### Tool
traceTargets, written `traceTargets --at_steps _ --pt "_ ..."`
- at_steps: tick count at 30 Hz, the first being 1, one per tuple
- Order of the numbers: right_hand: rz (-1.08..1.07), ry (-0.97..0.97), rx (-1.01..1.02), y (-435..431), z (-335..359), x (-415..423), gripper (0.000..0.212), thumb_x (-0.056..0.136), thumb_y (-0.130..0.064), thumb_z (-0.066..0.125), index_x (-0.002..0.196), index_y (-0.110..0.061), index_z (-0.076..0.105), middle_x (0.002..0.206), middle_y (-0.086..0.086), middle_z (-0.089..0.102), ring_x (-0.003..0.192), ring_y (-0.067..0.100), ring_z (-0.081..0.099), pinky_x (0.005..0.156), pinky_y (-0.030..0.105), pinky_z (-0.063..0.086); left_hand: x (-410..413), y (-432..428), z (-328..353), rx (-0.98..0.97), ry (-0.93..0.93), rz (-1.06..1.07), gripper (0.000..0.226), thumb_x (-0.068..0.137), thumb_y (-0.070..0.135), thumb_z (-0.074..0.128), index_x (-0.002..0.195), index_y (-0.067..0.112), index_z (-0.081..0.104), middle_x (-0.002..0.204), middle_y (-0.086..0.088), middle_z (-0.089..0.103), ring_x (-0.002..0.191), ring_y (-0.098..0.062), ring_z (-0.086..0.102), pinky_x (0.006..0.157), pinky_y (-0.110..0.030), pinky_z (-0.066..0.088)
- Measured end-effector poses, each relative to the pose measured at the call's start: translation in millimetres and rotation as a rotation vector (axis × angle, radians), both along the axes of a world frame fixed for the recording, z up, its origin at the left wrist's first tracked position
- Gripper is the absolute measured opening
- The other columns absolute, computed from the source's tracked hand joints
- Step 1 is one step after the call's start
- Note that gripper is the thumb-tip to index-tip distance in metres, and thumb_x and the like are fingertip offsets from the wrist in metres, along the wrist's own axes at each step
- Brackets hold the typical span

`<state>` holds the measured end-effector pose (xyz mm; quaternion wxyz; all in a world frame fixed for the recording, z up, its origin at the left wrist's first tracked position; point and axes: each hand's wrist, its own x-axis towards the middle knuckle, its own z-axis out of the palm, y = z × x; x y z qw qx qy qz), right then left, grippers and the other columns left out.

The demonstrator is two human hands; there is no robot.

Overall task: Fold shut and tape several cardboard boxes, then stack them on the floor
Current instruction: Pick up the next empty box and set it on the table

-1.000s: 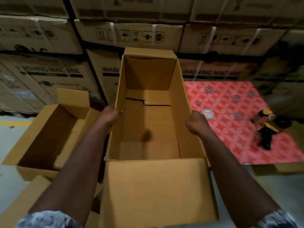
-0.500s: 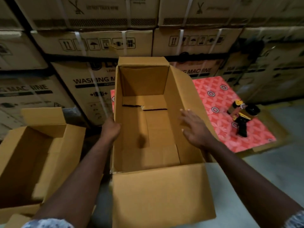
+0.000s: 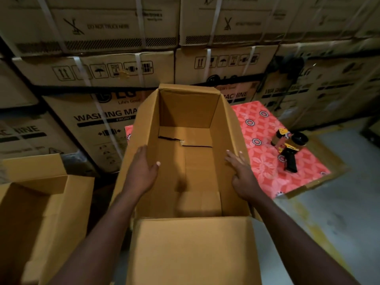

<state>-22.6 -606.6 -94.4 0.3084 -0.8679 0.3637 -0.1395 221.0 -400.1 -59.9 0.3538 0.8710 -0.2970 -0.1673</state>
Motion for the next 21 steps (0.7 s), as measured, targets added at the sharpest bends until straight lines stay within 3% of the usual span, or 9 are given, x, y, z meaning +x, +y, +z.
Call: traceTargets --at_steps 2,4,7,9,11,13,14,17,21 --pt "-0.015 -0.071 0.033 0 -2 1 0.083 0.073 0.021 0.043 0.148 -0.013 0.05 0.161 -0.01 0.03 0.156 0.023 0.008 0.118 0.027 0.006 -24 26 -2 0.029 -0.048 0.0 0.076 0.097 0.027 0.065 0.159 0.015 0.021 0.163 -0.008 0.029 0.145 -0.029 0.035 0.117 -0.047 0.035" --pt "-0.045 -0.188 0.087 0 -4 0 0.081 0.069 0.021 0.042 0.143 -0.011 0.056 0.159 -0.004 0.036 0.155 0.024 0.014 0.119 0.022 0.009 -41 47 -12 0.092 -0.109 0.03 0.077 0.097 0.024 0.064 0.16 0.018 0.019 0.165 -0.007 0.025 0.147 -0.029 0.032 0.117 -0.051 0.035" --pt "-0.11 -0.289 0.151 0 -7 1 0.077 0.068 0.025 0.041 0.132 -0.011 0.064 0.155 -0.003 0.044 0.152 0.019 0.022 0.112 0.004 0.014 -44 50 -15 0.095 -0.044 0.138 0.068 0.101 0.013 0.054 0.159 0.027 0.021 0.153 -0.011 0.044 0.13 -0.031 0.052 0.1 -0.052 0.051" --pt "-0.129 -0.329 0.176 4 -9 1 0.077 0.069 0.027 0.039 0.127 -0.015 0.067 0.153 -0.008 0.046 0.152 0.016 0.024 0.118 0.012 0.019 -35 38 -10 0.137 -0.034 0.164 0.064 0.103 0.011 0.049 0.159 0.031 0.024 0.14 -0.013 0.056 0.118 -0.031 0.06 0.09 -0.048 0.055" --pt "-0.18 -0.368 0.209 6 -8 -2 0.076 0.07 0.028 0.037 0.123 -0.017 0.068 0.152 -0.01 0.047 0.152 0.015 0.023 0.118 0.014 0.023 -22 21 -2 0.183 -0.046 0.162 0.063 0.101 0.01 0.05 0.157 0.03 0.03 0.137 -0.015 0.059 0.117 -0.033 0.061 0.093 -0.048 0.054" --pt "-0.284 -0.385 0.237 10 -6 -4 0.072 0.072 0.028 0.039 0.121 -0.016 0.069 0.153 -0.007 0.047 0.153 0.015 0.022 0.106 -0.001 0.022 -17 -1 9 0.228 -0.09 0.138 0.061 0.099 0.007 0.052 0.155 0.026 0.036 0.139 -0.016 0.059 0.121 -0.035 0.059 0.097 -0.046 0.051" --pt "-0.337 -0.393 0.239 11 -5 -5 0.07 0.073 0.027 0.04 0.12 -0.016 0.069 0.153 -0.007 0.047 0.153 0.015 0.022 0.109 0.003 0.024 -18 -14 14 0.253 -0.113 0.129 0.06 0.099 0.005 0.052 0.154 0.025 0.038 0.139 -0.017 0.058 0.122 -0.035 0.058 0.097 -0.045 0.049" --pt "-0.454 -0.432 0.261 14 -7 -9 0.071 0.074 0.022 0.04 0.12 -0.025 0.066 0.154 -0.013 0.045 0.153 0.012 0.019 0.124 0.045 0.025 -45 -59 35 0.283 -0.196 0.133 0.052 0.101 0.01 0.052 0.15 0.024 0.043 0.141 -0.015 0.056 0.124 -0.033 0.056 0.097 -0.042 0.047" --pt "-0.444 -0.412 0.345 8 0 -11 0.065 0.079 0.016 0.044 0.121 -0.03 0.065 0.16 -0.014 0.035 0.155 0.011 0.01 0.125 0.053 0.016 -167 -107 48 0.209 -0.055 -0.111 0.05 0.103 0.024 0.054 0.151 0.029 0.041 0.143 0.001 0.055 0.127 -0.018 0.054 0.097 -0.027 0.043"
